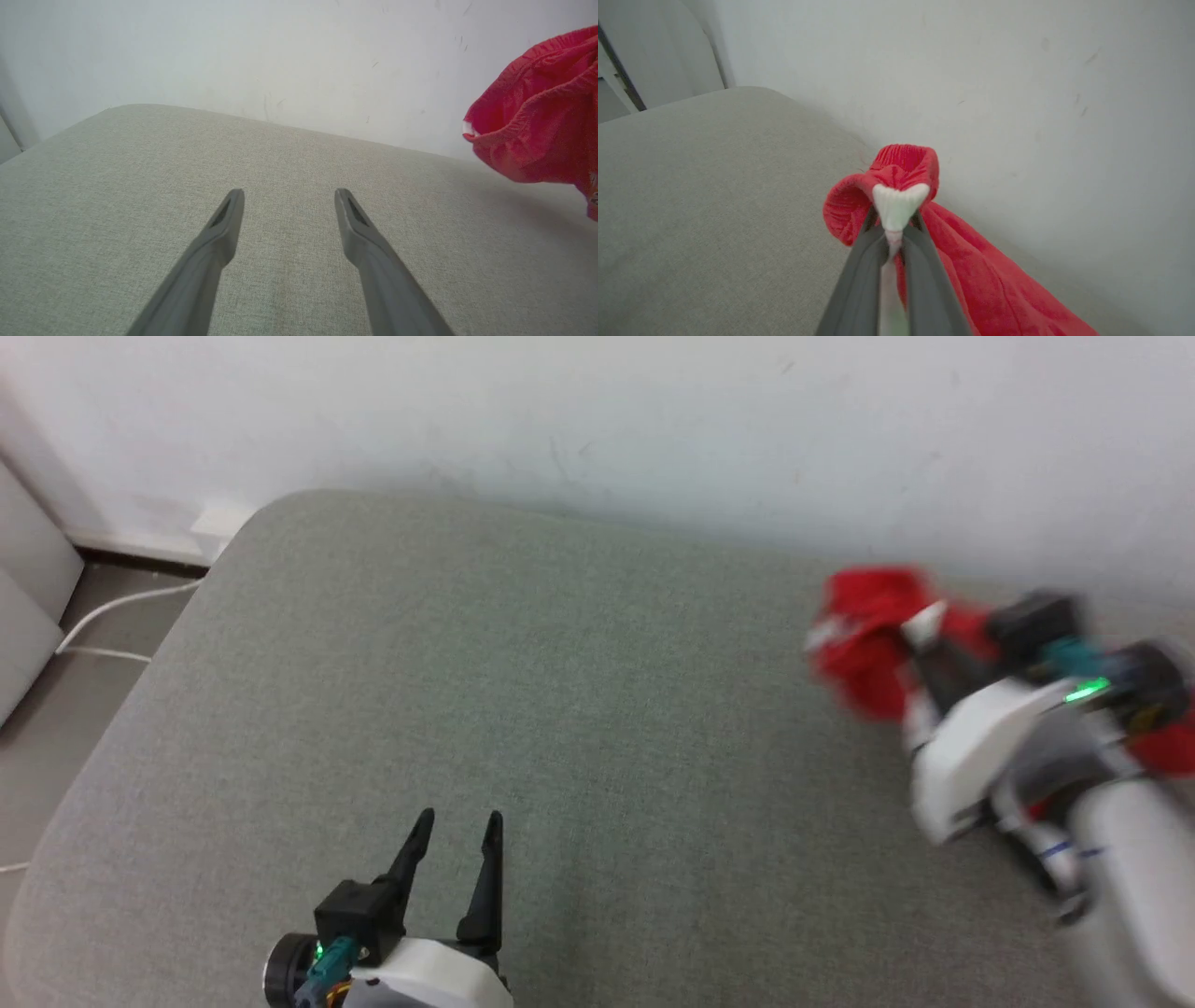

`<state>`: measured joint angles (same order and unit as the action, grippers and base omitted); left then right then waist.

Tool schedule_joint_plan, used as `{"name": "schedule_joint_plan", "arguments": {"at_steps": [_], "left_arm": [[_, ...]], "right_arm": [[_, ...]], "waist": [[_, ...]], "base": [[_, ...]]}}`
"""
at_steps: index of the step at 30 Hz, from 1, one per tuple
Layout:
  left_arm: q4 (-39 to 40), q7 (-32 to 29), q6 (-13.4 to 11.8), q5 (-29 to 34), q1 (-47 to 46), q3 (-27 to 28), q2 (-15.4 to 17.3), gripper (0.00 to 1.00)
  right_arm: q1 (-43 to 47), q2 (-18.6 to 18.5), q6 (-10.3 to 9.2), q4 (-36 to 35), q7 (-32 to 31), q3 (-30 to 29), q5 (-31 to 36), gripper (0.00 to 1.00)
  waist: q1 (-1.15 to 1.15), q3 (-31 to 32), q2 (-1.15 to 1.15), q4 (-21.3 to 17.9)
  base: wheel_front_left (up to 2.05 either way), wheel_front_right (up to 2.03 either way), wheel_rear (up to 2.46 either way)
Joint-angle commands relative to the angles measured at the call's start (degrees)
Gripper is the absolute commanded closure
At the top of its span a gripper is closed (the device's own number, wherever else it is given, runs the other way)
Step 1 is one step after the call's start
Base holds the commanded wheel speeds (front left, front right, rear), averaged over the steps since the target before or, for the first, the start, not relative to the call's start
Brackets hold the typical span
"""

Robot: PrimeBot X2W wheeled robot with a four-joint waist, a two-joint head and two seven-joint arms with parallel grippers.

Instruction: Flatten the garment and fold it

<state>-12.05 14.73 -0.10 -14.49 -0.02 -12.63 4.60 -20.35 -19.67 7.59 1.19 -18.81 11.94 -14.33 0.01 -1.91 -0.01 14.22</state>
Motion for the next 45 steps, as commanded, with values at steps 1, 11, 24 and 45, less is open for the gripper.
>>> {"name": "schedule_joint_plan", "arguments": {"at_steps": [1, 11, 24, 45], "left_arm": [[-0.15, 0.27, 0.37, 0.58, -0.81, -0.37, -0.44, 0.0], [-1.44, 0.27, 0.64, 0.24, -3.43, -2.65, -1.47, 0.0], [-0.86, 0.27, 0.44, 0.13, -3.67, -1.38, -1.67, 0.0], [3.97, 0.27, 4.43, 1.03, -3.82, 2.8, -1.26, 0.0]], "right_arm": [[0.36, 1.07, -0.1, 2.04, 1.04, 4.7, -0.79, 1.0], [-6.32, 4.17, -0.1, 21.11, 7.96, 33.36, -4.96, 1.0], [-12.63, 3.82, -0.1, 30.98, 15.15, 40.83, -12.18, 0.0], [10.1, 5.53, -0.1, 14.39, 29.6, -12.81, 2.64, 0.0]], "waist": [[-0.01, -2.12, 0.01, 1.51], [-0.01, -6.44, 0.01, 5.29], [-0.01, -3.64, 0.01, 1.42], [-0.01, 2.33, 0.01, -15.03]], "base": [[0.0, 0.0, 0.0], [0.0, 0.0, 0.0], [0.0, 0.0, 0.0], [0.0, 0.0, 0.0]]}}
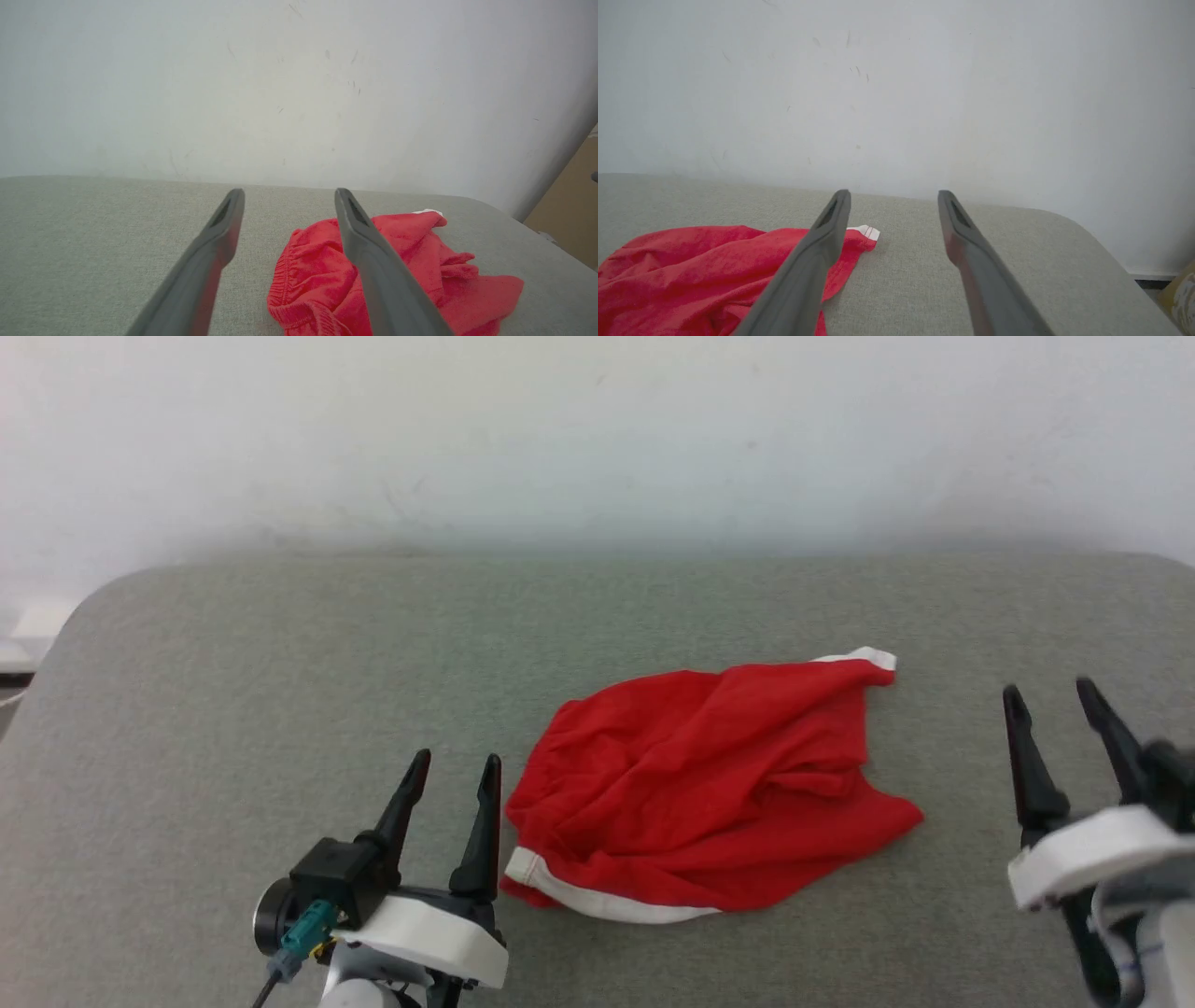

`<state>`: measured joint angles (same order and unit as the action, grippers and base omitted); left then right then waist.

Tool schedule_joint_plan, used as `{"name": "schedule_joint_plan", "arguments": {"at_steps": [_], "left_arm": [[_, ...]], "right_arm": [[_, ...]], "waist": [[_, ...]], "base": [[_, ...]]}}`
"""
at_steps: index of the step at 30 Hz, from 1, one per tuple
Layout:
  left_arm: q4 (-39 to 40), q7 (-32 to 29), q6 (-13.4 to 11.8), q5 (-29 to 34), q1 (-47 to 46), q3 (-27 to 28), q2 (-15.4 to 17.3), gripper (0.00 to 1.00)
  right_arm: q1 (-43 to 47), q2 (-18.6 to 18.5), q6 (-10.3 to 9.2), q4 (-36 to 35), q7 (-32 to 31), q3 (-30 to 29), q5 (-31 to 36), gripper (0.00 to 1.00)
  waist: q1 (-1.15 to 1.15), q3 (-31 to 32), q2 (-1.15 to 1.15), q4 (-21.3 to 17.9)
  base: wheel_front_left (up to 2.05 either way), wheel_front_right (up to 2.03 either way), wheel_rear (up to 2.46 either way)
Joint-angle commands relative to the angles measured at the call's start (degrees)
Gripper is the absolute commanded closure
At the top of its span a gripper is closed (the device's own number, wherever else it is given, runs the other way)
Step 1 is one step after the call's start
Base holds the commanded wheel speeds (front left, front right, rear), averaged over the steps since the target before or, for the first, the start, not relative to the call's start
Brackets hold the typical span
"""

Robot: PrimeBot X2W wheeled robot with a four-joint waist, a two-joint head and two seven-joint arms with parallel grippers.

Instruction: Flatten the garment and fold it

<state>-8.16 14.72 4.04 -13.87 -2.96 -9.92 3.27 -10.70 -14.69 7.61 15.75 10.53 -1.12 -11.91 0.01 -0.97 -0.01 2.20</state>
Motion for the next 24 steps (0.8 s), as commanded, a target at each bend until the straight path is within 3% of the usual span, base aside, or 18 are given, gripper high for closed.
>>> {"name": "schedule_joint_plan", "arguments": {"at_steps": [1, 5, 11, 17, 24], "left_arm": [[-0.09, 0.28, 0.5, 0.52, -0.98, 0.01, 0.17, 0.0], [-1.47, 0.28, 1.37, 0.96, -1.96, -0.93, 1.1, 0.0], [-3.27, -4.79, 2.81, 2.03, -8.23, -4.84, 5.26, 0.0], [-7.06, -22.26, 3.41, -2.42, -21.89, -15.45, 12.45, 0.0], [-11.51, -40.03, 3.43, -19.23, -38.8, -31.07, 22.6, 0.0]], "right_arm": [[2.6, 2.5, -0.12, -2.14, 0.57, -1.83, 1.25, 0.0], [9.53, 8.39, -0.12, -9.26, 0.88, -5.11, 4.29, 0.0], [13.3, 10.76, -0.12, -15.24, -1.0, -5.5, 6.0, 0.0], [13.23, 11.45, -0.12, -17.8, -1.78, -5.18, 5.88, 0.0], [11.53, 11.77, -0.12, -15.11, 0.19, -3.31, 4.63, 0.0]], "waist": [[-0.01, 1.32, 0.01, -3.66], [-0.01, 0.64, 0.01, -6.47], [-0.01, -1.78, 0.01, -11.27], [-0.01, -6.8, 0.01, -16.16], [-0.01, -12.9, 0.01, -22.2]], "base": [[0.0, 0.0, 0.0], [0.0, 0.0, 0.0], [0.0, 0.0, 0.0], [0.0, 0.0, 0.0], [0.0, 0.0, 0.0]]}}
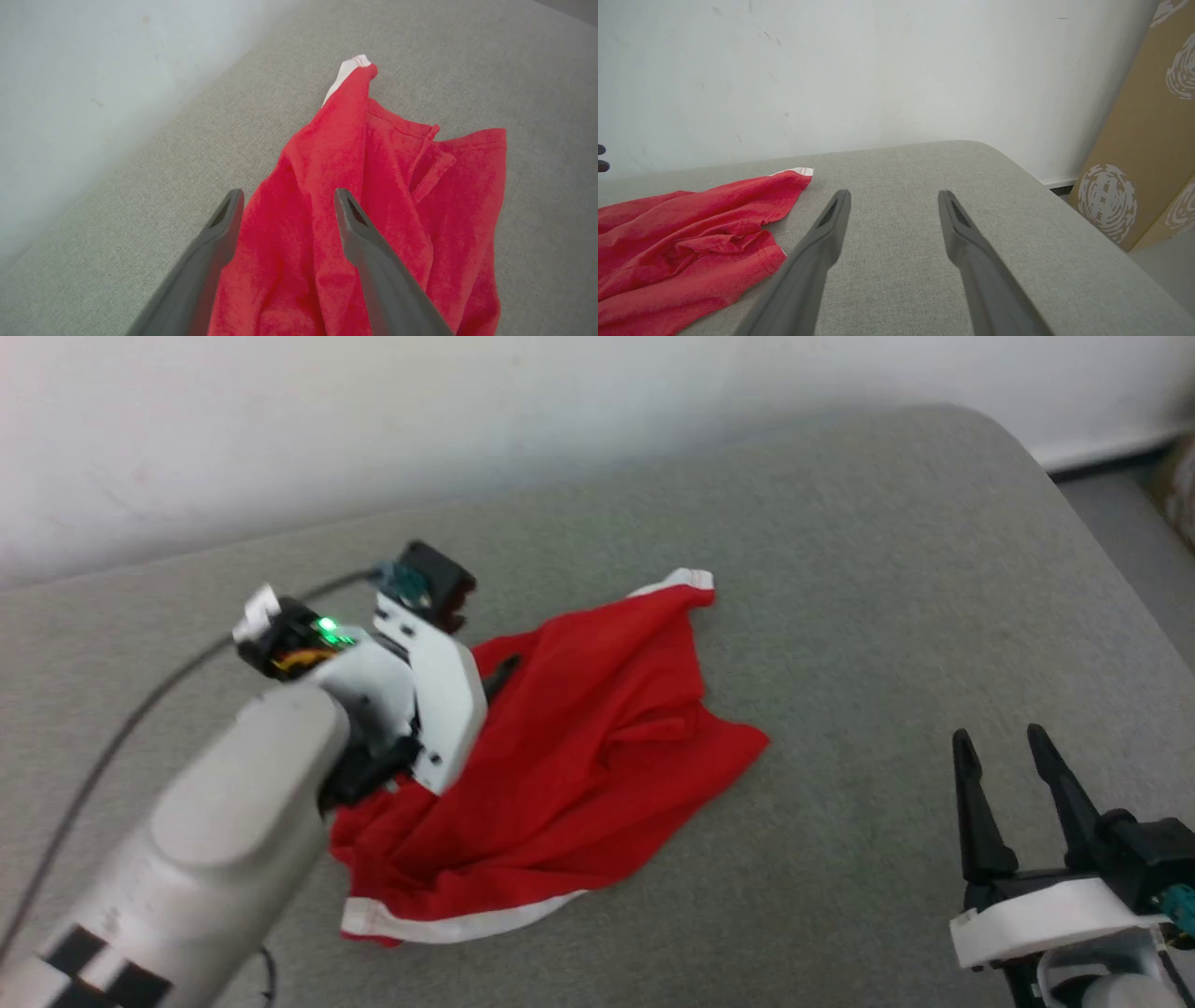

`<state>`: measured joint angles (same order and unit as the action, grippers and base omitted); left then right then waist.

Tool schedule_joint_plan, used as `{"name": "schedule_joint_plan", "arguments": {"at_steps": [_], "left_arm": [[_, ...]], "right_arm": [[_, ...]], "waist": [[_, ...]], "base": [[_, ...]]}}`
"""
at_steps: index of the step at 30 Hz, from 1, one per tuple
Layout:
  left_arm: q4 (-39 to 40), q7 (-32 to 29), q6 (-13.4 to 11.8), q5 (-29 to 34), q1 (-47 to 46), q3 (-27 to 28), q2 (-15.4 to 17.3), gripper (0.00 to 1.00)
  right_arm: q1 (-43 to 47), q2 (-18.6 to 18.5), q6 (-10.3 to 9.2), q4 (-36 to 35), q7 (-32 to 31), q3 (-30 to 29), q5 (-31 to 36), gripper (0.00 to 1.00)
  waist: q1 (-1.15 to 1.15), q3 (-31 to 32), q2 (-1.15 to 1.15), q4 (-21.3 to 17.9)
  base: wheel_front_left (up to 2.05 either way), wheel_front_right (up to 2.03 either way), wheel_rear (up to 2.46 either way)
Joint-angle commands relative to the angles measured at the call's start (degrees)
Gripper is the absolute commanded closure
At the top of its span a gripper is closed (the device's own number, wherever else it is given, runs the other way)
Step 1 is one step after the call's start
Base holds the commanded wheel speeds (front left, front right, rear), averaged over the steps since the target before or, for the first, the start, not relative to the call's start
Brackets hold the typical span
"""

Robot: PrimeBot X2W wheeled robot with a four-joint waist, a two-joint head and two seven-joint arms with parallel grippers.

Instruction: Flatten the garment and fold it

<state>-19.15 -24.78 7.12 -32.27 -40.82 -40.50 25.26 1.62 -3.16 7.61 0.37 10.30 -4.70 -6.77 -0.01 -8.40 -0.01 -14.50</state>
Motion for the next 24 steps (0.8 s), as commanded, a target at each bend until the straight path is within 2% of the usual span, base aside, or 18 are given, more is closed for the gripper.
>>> {"name": "schedule_joint_plan", "arguments": {"at_steps": [1, 6, 16, 17, 18, 19, 24], "left_arm": [[-1.48, -2.41, 0.35, -2.88, -2.77, -2.16, 1.8, 0.0], [-6.44, -7.88, 0.35, -7.85, -10.04, -9.54, 6.49, 0.0], [-14.21, -14.21, 0.36, -15.01, -14.93, -18.59, 10.29, 0.0], [-14.47, -14.6, 0.36, -16.29, -14.97, -18.9, 10.48, 0.47], [-14.61, -14.38, 0.36, -17.25, -15.18, -18.99, 10.69, 0.79], [-14.85, -13.65, 0.36, -17.84, -15.5, -18.9, 10.92, 1.0], [-18.51, -6.47, -0.96, -17.08, -18.17, -16.4, 10.73, 1.0]], "right_arm": [[-1.05, 0.25, -0.12, 0.96, 0.79, 0.61, -1.07, 0.0], [-2.56, 0.26, -0.12, 4.11, 2.44, 2.08, -2.94, 0.0], [-4.06, 0.27, -0.12, 8.11, 4.26, 4.01, -4.98, 0.0], [-4.1, 0.27, -0.12, 8.37, 4.35, 4.01, -5.11, 0.0], [-4.15, 0.27, -0.12, 8.61, 4.42, 4.02, -5.21, 0.0], [-4.21, 0.27, -0.12, 8.84, 4.48, 4.03, -5.25, 0.0], [-4.44, 0.28, -0.12, 9.82, 4.62, 3.81, -4.52, 0.0]], "waist": [[0.01, -6.16, 0.01, -6.27], [0.01, -8.93, 0.01, -9.71], [0.01, -12.1, 0.01, -13.3], [0.01, -12.23, 0.01, -13.33], [0.01, -12.36, 0.01, -13.33], [0.01, -12.41, 0.01, -13.29], [0.01, -11.32, 0.01, -12.21]], "base": [[0.0, 0.0, 0.0], [0.0, 0.0, 0.0], [0.0, 0.0, 0.0], [0.0, 0.0, 0.0], [0.0, 0.0, 0.0], [0.0, 0.0, 0.0], [0.0, 0.0, 0.0]]}}
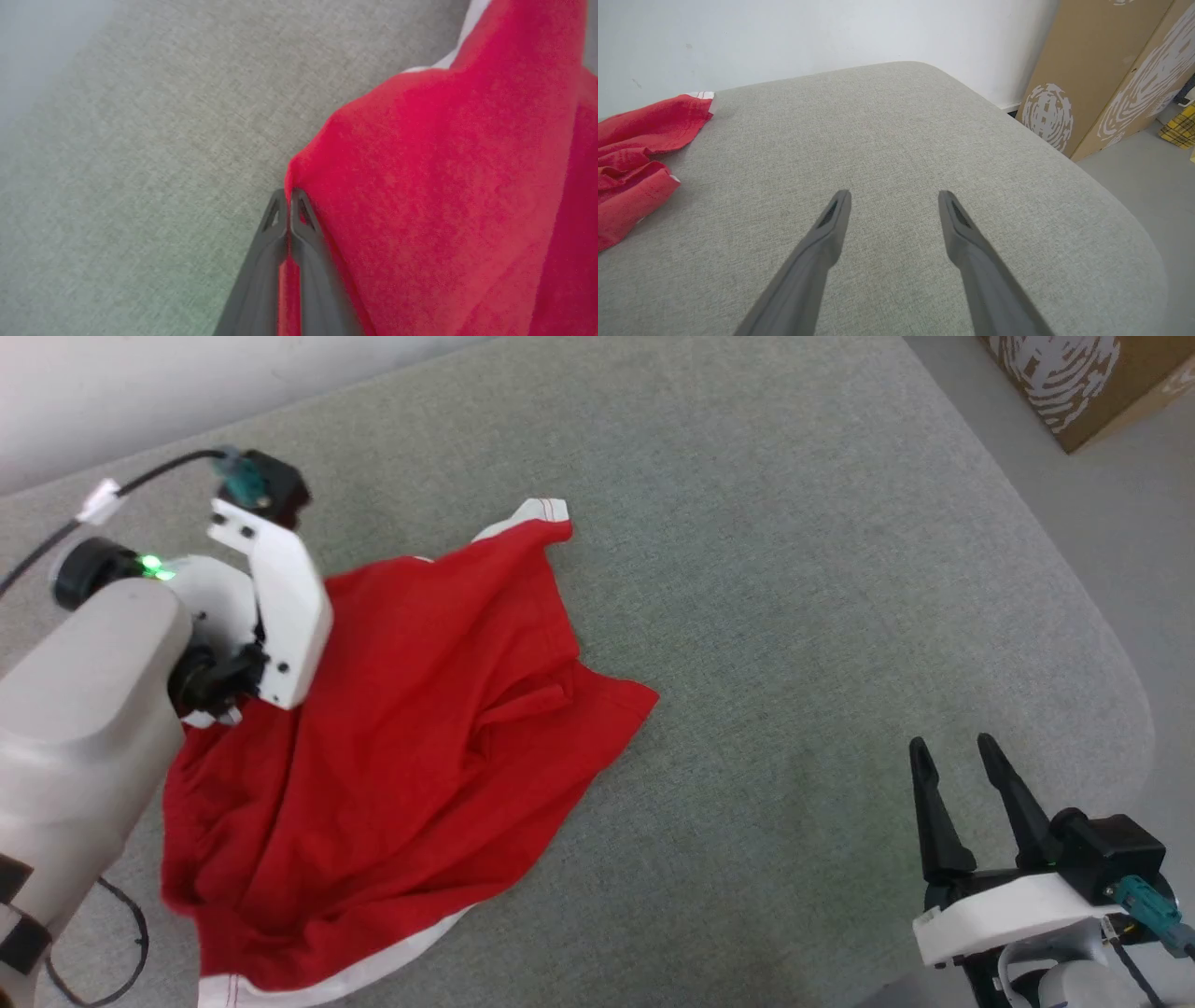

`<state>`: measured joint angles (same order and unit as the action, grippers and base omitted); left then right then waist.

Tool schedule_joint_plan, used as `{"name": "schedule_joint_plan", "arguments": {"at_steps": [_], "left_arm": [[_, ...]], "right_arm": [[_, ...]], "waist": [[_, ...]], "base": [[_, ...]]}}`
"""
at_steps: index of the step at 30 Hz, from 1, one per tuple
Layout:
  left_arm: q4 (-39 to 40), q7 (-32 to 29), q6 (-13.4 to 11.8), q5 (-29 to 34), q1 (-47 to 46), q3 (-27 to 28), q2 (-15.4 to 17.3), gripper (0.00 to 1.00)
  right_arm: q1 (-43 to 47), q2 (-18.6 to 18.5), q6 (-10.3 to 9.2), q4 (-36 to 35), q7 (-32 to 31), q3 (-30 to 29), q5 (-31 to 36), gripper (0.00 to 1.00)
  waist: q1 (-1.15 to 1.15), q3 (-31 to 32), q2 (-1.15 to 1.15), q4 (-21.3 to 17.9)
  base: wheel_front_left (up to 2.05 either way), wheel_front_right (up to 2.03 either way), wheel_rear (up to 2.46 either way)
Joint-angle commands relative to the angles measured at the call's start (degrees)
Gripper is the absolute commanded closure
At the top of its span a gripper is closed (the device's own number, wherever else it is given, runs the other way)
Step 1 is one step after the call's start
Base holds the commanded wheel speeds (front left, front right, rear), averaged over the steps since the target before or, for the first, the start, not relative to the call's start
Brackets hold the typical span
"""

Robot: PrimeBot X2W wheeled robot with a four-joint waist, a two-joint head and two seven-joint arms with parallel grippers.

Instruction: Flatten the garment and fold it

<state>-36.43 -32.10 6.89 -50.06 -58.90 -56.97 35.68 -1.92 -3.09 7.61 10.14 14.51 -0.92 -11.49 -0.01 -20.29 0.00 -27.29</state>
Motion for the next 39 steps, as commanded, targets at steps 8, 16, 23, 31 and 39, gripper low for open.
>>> {"name": "schedule_joint_plan", "arguments": {"at_steps": [8, 16, 23, 31, 39], "left_arm": [[-6.12, 11.69, -5.91, 4.71, -4.53, 2.74, 0.93, 1.0], [-11.64, 19.72, -13.31, 9.56, -7.86, 3.69, 3.63, 1.0], [-15.2, 22.57, -14.23, 10.05, -5.47, 2.94, 3.26, 0.98], [-14.32, 35.33, -12.31, 6.06, -0.51, 5.93, -2.16, 0.0], [-6.97, 46.62, -12.27, 3.24, 6.88, 10.21, -6.35, 0.0]], "right_arm": [[-1.2, 0.21, -0.12, 0.09, 0.46, 0.23, 1.57, 0.0], [-1.71, 0.21, -0.12, -0.07, 0.47, 1.61, 1.6, 0.0], [-2.21, 0.21, -0.12, 0.17, 0.48, 2.75, 1.49, 0.0], [-1.8, 0.21, -0.12, -0.25, 0.03, 1.29, 3.76, 0.0], [1.45, 0.21, -0.12, -2.36, -3.36, -2.48, 6.64, 0.0]], "waist": [[0.01, 1.81, 0.0, 2.72], [0.01, 0.43, 0.0, 4.41], [0.01, 0.54, 0.0, 6.97], [0.01, 6.11, 0.0, 12.27], [0.01, 14.3, 0.0, 20.13]], "base": [[0.0, 0.0, 0.0], [0.0, 0.0, 0.0], [0.0, 0.0, 0.0], [0.0, 0.0, 0.0], [0.0, 0.0, 0.0]]}}
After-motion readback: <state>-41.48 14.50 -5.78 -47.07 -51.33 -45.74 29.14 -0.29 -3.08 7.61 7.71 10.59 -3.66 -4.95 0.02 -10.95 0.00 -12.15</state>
